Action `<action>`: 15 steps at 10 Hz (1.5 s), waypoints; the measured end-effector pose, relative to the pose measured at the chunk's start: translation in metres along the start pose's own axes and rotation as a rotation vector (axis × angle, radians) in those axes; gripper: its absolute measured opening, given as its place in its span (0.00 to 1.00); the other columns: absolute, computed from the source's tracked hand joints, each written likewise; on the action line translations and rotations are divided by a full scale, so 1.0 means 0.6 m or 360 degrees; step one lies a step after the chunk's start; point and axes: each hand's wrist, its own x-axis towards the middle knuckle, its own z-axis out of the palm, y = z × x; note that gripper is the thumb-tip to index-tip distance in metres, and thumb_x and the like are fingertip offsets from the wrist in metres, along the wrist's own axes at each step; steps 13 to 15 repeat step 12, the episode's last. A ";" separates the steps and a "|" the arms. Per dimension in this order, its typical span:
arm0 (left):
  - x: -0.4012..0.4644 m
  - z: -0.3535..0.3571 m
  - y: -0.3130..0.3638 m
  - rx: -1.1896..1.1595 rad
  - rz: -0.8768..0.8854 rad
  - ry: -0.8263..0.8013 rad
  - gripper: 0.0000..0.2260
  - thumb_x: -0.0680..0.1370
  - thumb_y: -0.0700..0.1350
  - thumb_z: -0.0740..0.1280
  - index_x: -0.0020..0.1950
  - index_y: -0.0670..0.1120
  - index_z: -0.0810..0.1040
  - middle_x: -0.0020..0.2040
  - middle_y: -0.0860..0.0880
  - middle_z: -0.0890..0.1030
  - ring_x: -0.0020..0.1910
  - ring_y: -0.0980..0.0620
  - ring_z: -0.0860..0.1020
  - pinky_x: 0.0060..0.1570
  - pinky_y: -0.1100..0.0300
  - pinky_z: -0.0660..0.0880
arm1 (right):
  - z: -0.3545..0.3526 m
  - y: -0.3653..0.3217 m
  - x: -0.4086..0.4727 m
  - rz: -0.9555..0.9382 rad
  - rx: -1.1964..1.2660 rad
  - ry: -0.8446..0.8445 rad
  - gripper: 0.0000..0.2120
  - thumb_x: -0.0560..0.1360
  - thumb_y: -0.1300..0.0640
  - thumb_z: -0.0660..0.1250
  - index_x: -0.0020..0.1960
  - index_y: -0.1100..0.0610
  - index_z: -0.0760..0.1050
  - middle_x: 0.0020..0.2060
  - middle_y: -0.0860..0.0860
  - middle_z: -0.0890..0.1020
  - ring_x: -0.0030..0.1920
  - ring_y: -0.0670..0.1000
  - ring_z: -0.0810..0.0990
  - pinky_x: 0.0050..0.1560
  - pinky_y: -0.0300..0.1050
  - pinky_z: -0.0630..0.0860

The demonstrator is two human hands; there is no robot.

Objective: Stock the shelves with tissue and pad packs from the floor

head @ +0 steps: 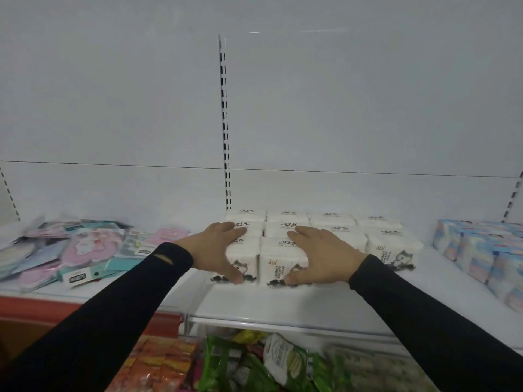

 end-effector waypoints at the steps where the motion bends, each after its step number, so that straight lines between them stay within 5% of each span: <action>1: 0.005 0.002 -0.006 -0.0013 0.0024 0.0009 0.53 0.62 0.65 0.74 0.78 0.55 0.47 0.78 0.53 0.49 0.76 0.52 0.47 0.73 0.51 0.55 | 0.001 0.002 0.003 0.0024 0.0031 0.0020 0.47 0.69 0.33 0.67 0.78 0.53 0.51 0.77 0.53 0.52 0.76 0.51 0.52 0.73 0.44 0.50; 5: 0.016 -0.004 -0.001 0.0106 0.0028 -0.0017 0.53 0.63 0.65 0.74 0.78 0.55 0.46 0.78 0.53 0.51 0.76 0.50 0.49 0.72 0.48 0.57 | 0.011 0.000 0.007 0.0083 0.0055 0.0076 0.49 0.68 0.32 0.67 0.78 0.53 0.50 0.78 0.53 0.51 0.76 0.51 0.51 0.74 0.46 0.50; 8: 0.016 -0.001 0.005 0.0076 -0.0024 0.0001 0.52 0.63 0.63 0.75 0.78 0.55 0.47 0.78 0.53 0.50 0.76 0.49 0.48 0.72 0.46 0.57 | 0.024 -0.004 0.012 0.0149 0.0004 0.0096 0.50 0.68 0.27 0.62 0.78 0.55 0.50 0.77 0.54 0.51 0.77 0.55 0.50 0.74 0.56 0.50; 10: 0.014 -0.007 0.013 0.0148 -0.0053 -0.0021 0.53 0.62 0.65 0.74 0.78 0.53 0.48 0.78 0.50 0.52 0.76 0.47 0.51 0.73 0.46 0.57 | 0.023 -0.004 0.010 0.0157 0.0069 0.0089 0.52 0.67 0.27 0.63 0.78 0.54 0.48 0.78 0.53 0.51 0.77 0.54 0.49 0.75 0.55 0.49; 12: 0.009 -0.025 0.030 -0.0083 0.0046 0.0042 0.44 0.68 0.75 0.59 0.77 0.52 0.55 0.76 0.52 0.59 0.74 0.50 0.57 0.71 0.50 0.58 | 0.001 0.016 -0.025 0.0165 0.0306 0.0309 0.45 0.70 0.27 0.55 0.78 0.53 0.51 0.77 0.50 0.53 0.77 0.49 0.50 0.75 0.45 0.49; 15: 0.009 -0.025 0.030 -0.0083 0.0046 0.0042 0.44 0.68 0.75 0.59 0.77 0.52 0.55 0.76 0.52 0.59 0.74 0.50 0.57 0.71 0.50 0.58 | 0.001 0.016 -0.025 0.0165 0.0306 0.0309 0.45 0.70 0.27 0.55 0.78 0.53 0.51 0.77 0.50 0.53 0.77 0.49 0.50 0.75 0.45 0.49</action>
